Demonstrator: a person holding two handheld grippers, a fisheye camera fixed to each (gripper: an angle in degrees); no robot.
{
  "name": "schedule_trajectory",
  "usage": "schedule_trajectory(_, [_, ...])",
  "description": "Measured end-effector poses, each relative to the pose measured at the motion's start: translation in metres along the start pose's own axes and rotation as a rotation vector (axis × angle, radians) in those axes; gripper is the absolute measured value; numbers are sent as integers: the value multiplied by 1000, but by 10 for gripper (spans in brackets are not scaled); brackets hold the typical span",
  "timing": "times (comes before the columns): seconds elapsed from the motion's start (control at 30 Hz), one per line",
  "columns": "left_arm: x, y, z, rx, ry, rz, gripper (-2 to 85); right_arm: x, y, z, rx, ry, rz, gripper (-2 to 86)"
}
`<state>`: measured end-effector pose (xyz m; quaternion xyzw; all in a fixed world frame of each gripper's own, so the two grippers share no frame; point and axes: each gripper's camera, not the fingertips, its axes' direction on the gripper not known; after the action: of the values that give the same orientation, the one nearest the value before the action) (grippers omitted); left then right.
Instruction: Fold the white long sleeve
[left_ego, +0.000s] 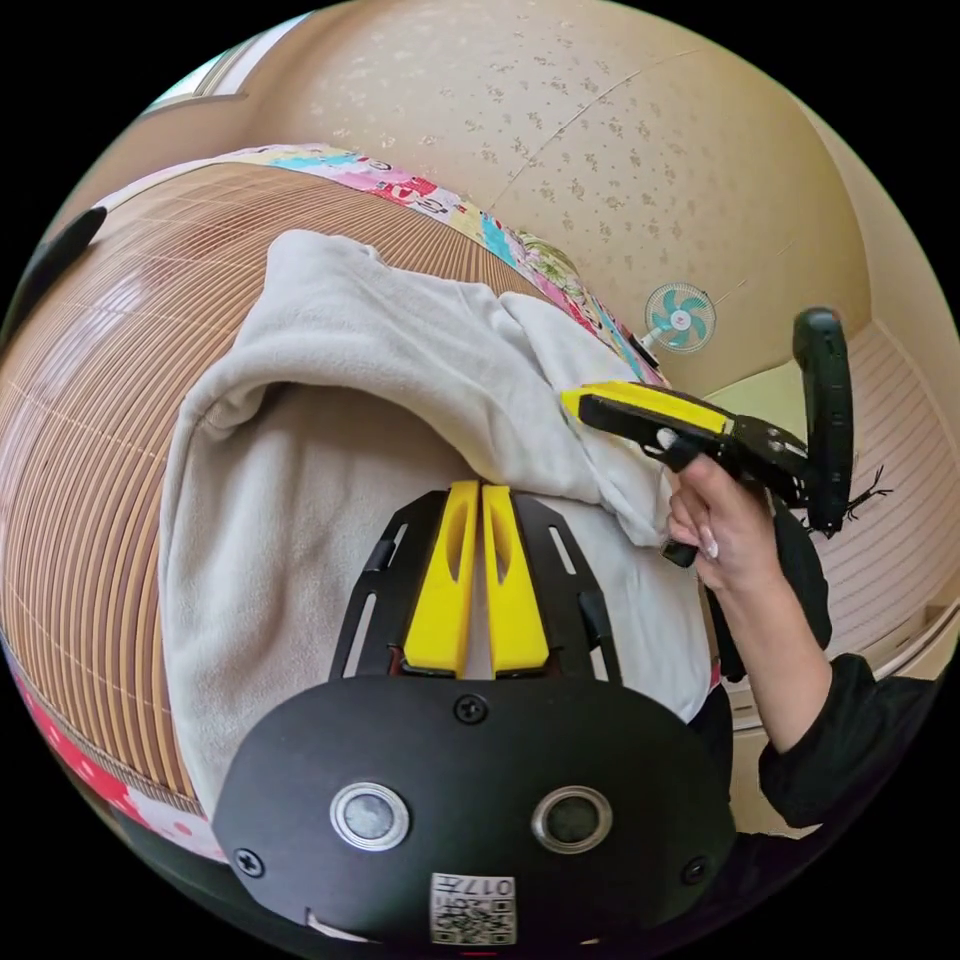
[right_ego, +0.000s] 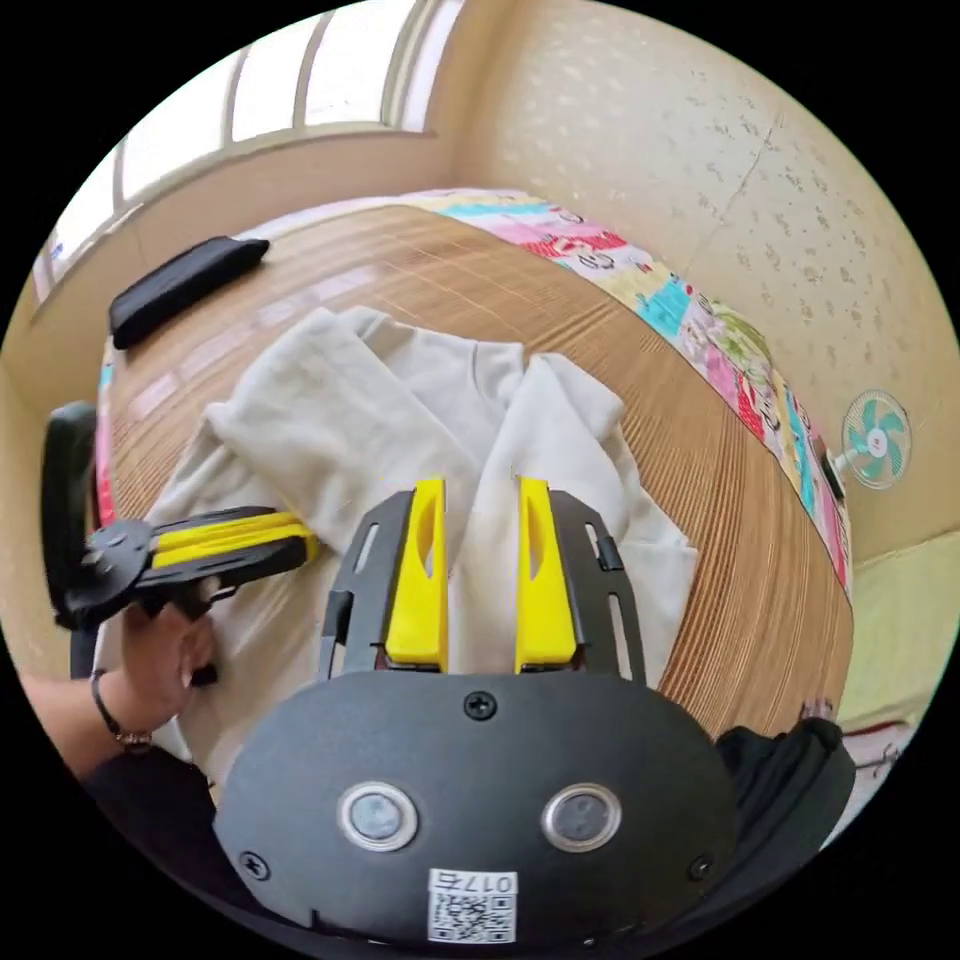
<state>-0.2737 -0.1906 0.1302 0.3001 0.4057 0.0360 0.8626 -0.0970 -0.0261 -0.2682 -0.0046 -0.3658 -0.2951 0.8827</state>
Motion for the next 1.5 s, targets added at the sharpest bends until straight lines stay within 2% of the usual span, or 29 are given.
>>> schedule_trajectory(0.07, [-5,-3,0,0,14,-7,-10,41,9,-5,87,-9,233,49])
schedule_trajectory(0.13, [-8,-5,1,0,16,-7,-10,108,48,-20,148,-32,639,47])
schedule_trajectory(0.17, [-8,-6,2,1,12,-5,-10,120,57,-19,138,-36,678,47])
schedule_trajectory(0.23, [-9,-8,3,4,6,-1,-10,151,81,-1,-11,19,714,59])
schedule_trajectory(0.3, [-9,-12,4,4,1,2,-10,168,101,-2,-21,34,745,75])
schedule_trajectory(0.43, [-11,-16,6,5,9,-2,-10,178,128,-57,282,4,714,101])
schedule_trajectory(0.47, [-10,-17,7,5,7,-2,-10,179,127,-61,297,10,713,107])
schedule_trajectory(0.57, [-9,-21,9,5,6,-2,-10,197,107,-37,192,-139,744,130])
schedule_trajectory(0.63, [-8,-23,10,5,7,-3,-10,211,89,22,-9,-325,760,132])
schedule_trajectory(0.7, [-6,-26,12,5,11,-5,-10,217,84,41,-106,-280,822,87])
schedule_trajectory(0.73, [-6,-26,12,4,12,-6,-10,217,83,16,9,-268,849,65])
schedule_trajectory(0.77, [-4,-28,14,5,13,-6,-10,214,82,-3,105,-264,846,53])
schedule_trajectory(0.83, [-1,-30,15,5,10,-5,-10,183,72,-69,439,-309,712,47])
schedule_trajectory(0.9, [2,-32,18,6,10,-4,-10,149,53,-94,574,-452,510,47])
schedule_trajectory(0.97, [5,-34,19,6,13,-6,-10,114,30,-92,570,-633,326,50])
schedule_trajectory(1.03, [7,-36,21,5,19,-10,-10,76,13,-59,374,-861,199,57])
schedule_trajectory(1.1, [9,-39,23,1,40,-21,-10,55,25,-33,248,-935,139,59])
schedule_trajectory(1.17, [8,-43,21,-9,85,-59,-10,51,63,-22,238,-887,225,56])
schedule_trajectory(1.23, [6,-43,13,-63,171,-111,-10,47,120,-32,250,-729,291,48])
schedule_trajectory(1.3, [23,-20,-22,-28,205,-31,-10,41,159,-50,231,-555,262,42])
schedule_trajectory(1.33, [28,-12,-33,-12,168,-14,-10,35,184,-62,222,-420,230,36])
schedule_trajectory(1.4, [45,19,-66,33,-86,-20,-10,23,218,-74,186,-223,182,28])
schedule_trajectory(1.43, [49,24,-71,42,-145,-22,-10,15,234,-73,137,-113,164,23])
schedule_trajectory(1.5, [60,29,-63,6,-276,4,-10,0,246,-54,23,-1,116,16])
